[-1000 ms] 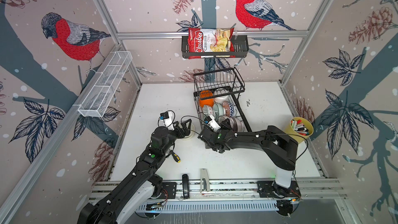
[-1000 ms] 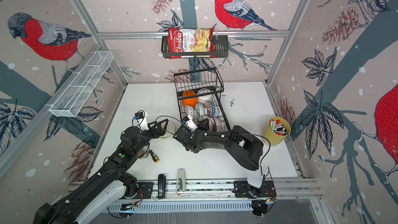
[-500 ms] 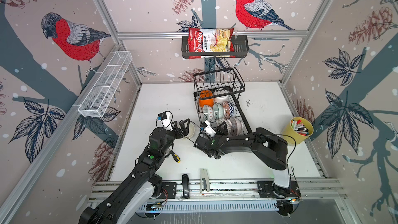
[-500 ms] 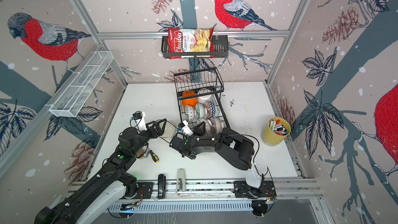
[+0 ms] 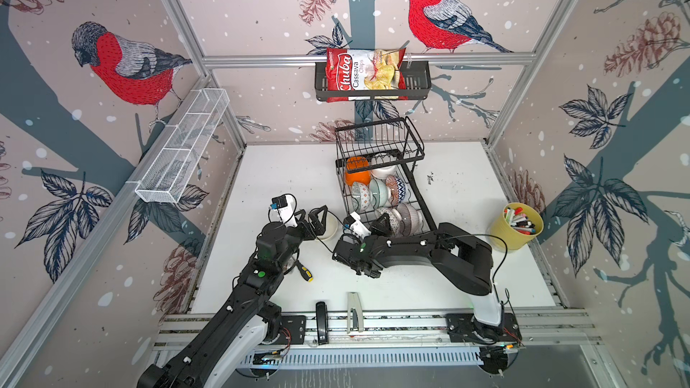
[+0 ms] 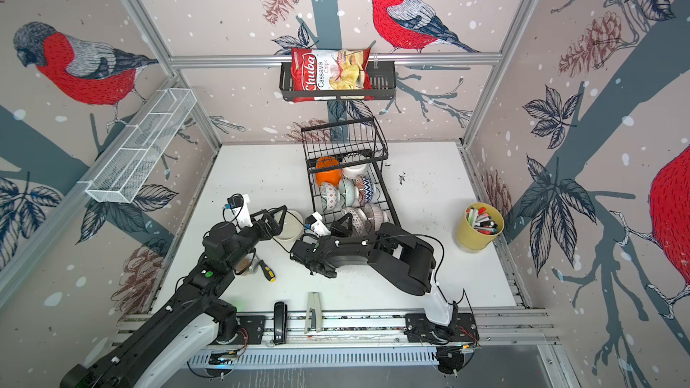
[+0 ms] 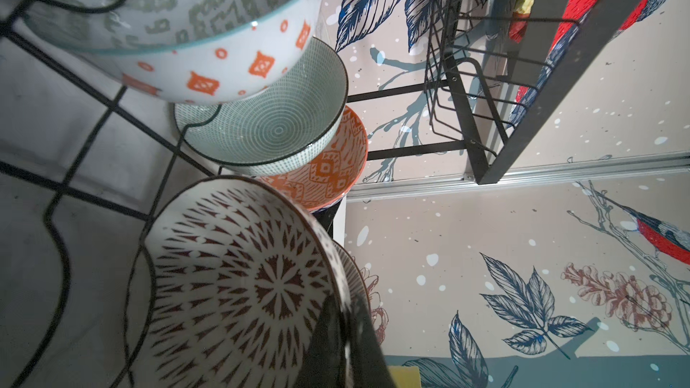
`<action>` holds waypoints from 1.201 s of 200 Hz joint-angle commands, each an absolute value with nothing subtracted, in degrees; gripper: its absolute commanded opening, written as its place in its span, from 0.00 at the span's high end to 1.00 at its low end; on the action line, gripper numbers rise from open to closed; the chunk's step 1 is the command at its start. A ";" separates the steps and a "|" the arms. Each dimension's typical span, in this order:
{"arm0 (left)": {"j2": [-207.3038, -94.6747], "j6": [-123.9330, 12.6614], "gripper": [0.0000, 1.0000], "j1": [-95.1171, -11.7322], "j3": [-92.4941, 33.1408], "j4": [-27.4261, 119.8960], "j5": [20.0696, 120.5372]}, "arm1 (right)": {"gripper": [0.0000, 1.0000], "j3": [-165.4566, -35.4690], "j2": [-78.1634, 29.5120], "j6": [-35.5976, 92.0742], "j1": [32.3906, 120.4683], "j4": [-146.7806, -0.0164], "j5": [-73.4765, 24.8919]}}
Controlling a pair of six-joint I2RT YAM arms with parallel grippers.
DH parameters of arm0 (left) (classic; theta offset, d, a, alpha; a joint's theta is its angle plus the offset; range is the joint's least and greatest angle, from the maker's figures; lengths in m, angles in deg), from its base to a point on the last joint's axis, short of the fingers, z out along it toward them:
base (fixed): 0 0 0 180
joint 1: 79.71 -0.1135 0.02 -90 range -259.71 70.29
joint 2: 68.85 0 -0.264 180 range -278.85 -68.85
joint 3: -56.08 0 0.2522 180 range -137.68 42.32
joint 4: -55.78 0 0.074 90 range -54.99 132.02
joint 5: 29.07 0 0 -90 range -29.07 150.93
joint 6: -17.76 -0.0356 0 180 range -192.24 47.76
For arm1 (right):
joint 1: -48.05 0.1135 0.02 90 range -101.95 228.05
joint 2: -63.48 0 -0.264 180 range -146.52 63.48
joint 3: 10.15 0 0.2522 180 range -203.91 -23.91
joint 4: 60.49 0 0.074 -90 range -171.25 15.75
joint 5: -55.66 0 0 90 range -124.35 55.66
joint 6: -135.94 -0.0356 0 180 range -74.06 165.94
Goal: Load the bowls into the dish rack
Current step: 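Lower the maroon-patterned bowl into the rack's lower slots with the right gripper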
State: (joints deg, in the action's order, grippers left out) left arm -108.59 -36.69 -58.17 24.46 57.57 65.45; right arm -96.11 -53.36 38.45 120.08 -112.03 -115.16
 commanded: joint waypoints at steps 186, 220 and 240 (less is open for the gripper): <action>-110.51 -35.10 0.03 -59.06 20.57 48.75 61.58 | 0.25 -98.10 -49.95 33.30 118.11 -113.36 -101.47; -111.64 -33.95 0.03 -59.67 19.84 46.12 61.54 | 0.17 -97.48 -47.69 35.10 117.77 -110.69 -101.05; -113.00 -33.66 0.03 -60.10 19.00 44.23 61.72 | 0.13 -97.51 -46.70 36.28 117.53 -109.42 -100.90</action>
State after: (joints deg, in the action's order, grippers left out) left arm -111.96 -34.62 -59.59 20.13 46.92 62.28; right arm -97.60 -47.96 34.58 117.74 -111.83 -101.19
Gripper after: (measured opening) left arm 0.967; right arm 0.854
